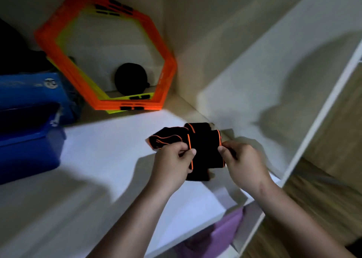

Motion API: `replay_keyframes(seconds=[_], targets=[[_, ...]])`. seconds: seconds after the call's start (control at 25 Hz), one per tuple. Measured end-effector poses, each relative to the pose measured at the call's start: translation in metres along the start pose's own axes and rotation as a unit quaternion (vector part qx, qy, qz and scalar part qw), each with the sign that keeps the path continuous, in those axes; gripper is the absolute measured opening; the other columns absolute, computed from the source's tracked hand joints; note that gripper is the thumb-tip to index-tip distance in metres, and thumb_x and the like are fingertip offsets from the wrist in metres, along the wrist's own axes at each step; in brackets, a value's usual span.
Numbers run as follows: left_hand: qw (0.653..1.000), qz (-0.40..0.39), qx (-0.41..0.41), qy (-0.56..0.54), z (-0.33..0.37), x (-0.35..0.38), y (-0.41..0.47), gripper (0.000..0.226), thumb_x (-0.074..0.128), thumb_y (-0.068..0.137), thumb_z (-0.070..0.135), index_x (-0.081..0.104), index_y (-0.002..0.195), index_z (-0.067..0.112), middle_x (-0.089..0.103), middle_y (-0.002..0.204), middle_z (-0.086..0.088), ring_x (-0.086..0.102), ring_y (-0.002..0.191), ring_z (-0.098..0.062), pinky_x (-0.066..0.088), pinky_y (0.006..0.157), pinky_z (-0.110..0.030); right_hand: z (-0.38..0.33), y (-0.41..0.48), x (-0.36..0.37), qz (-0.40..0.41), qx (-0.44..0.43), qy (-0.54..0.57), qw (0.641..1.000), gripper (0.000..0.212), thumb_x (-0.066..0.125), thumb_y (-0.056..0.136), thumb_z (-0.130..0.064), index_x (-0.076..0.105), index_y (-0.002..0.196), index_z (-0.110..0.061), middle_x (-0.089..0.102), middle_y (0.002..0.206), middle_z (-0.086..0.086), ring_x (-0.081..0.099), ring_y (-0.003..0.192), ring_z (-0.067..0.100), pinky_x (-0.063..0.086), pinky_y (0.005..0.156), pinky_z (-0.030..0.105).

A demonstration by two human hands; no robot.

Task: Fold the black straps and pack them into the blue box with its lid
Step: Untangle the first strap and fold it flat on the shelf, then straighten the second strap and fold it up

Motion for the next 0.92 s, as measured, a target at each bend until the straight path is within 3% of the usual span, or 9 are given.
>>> replay_keyframes(seconds=[0.12,0.2,0.28,0.32,0.4,0.52,0.68,0.8,0.92], targets=[[0.999,-0.047,0.012,0.007,0.010,0.052,0.007,0.014,0.064,0.086,0.025,0.065,0.079,0.013,0.070,0.072,-0.009,0.074,0.071,-0.029,0.063,0.065,-0.048,0.035,-0.009,-0.029,0.026,0.023,-0.034,0.999,0.022,0.057,0.098,-0.028,0.073,0.088,-0.017,0.071,0.077,0.002,0.064,0.074,0.025,0.047,0.066,0.036],[0.996,-0.086,0.004,0.020,0.012,0.084,0.008,0.010,0.065,0.085,0.023,0.068,0.094,0.020,0.071,0.077,-0.005,0.075,0.075,-0.028,0.063,0.065,-0.041,0.055,-0.015,-0.041,0.038,0.033,-0.056,0.997,0.020,0.056,0.098,-0.027,0.070,0.087,-0.017,0.070,0.082,0.002,0.065,0.079,0.025,0.050,0.070,0.038],[0.994,-0.103,0.010,0.026,0.008,0.107,0.010,0.052,0.066,0.080,0.027,0.055,0.129,0.036,0.071,0.077,-0.004,0.074,0.077,-0.025,0.063,0.072,-0.046,0.071,-0.024,-0.054,0.063,0.053,-0.064,0.995,0.016,0.058,0.096,-0.024,0.072,0.095,-0.017,0.073,0.091,0.002,0.068,0.087,0.025,0.051,0.073,0.035],[0.993,-0.112,0.008,0.039,0.006,0.114,0.009,0.064,0.066,0.080,0.026,0.044,0.137,0.046,0.070,0.077,-0.005,0.074,0.075,-0.025,0.062,0.075,-0.047,0.075,-0.030,-0.058,0.078,0.059,-0.062,0.993,0.014,0.061,0.095,-0.022,0.072,0.102,-0.018,0.075,0.098,0.002,0.070,0.091,0.025,0.050,0.075,0.031],[0.989,-0.130,0.009,0.063,0.005,0.129,0.007,0.065,0.065,0.082,0.025,0.039,0.131,0.060,0.069,0.077,-0.009,0.073,0.071,-0.027,0.061,0.075,-0.048,0.082,-0.041,-0.060,0.087,0.071,-0.056,0.992,0.032,0.070,0.089,-0.020,0.068,0.121,-0.016,0.074,0.116,0.004,0.070,0.102,0.024,0.049,0.082,0.025],[0.988,-0.132,0.014,0.078,0.008,0.143,0.010,0.049,0.068,0.081,0.030,0.054,0.125,0.048,0.069,0.075,-0.004,0.071,0.073,-0.026,0.061,0.073,-0.045,0.085,-0.059,-0.050,0.070,0.070,-0.071,0.993,0.061,0.077,0.081,-0.028,0.056,0.137,-0.018,0.060,0.137,-0.002,0.065,0.114,0.021,0.055,0.092,0.032],[0.971,-0.111,0.084,0.195,0.025,0.149,0.004,0.045,0.072,0.080,0.042,0.061,0.123,0.036,0.069,0.082,0.005,0.066,0.090,-0.020,0.053,0.085,-0.039,0.081,-0.075,-0.054,0.101,0.050,-0.207,0.972,0.055,0.075,0.079,-0.048,0.066,0.127,-0.020,0.054,0.138,-0.002,0.054,0.110,0.025,0.056,0.080,0.035],[0.958,-0.080,0.121,0.247,0.033,0.148,-0.002,0.048,0.071,0.082,0.045,0.060,0.128,0.036,0.057,0.115,-0.001,0.058,0.109,-0.027,0.049,0.095,-0.040,0.083,-0.072,-0.050,0.090,0.040,-0.222,0.970,0.054,0.067,0.085,-0.053,0.066,0.129,-0.020,0.056,0.132,-0.006,0.048,0.102,0.019,0.052,0.083,0.031],[0.953,-0.068,0.149,0.255,0.035,0.147,-0.003,0.051,0.070,0.084,0.045,0.058,0.132,0.034,0.048,0.125,-0.002,0.052,0.116,-0.028,0.046,0.099,-0.039,0.084,-0.070,-0.048,0.083,0.038,-0.215,0.972,0.055,0.063,0.087,-0.053,0.065,0.130,-0.019,0.058,0.130,-0.007,0.049,0.101,0.018,0.051,0.083,0.030]])
Point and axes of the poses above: each hand's wrist, its own y-axis towards the middle knuckle, its own x-axis out of the palm, z = x × y, the point moved 10 cm from there along y, towards the middle knuckle
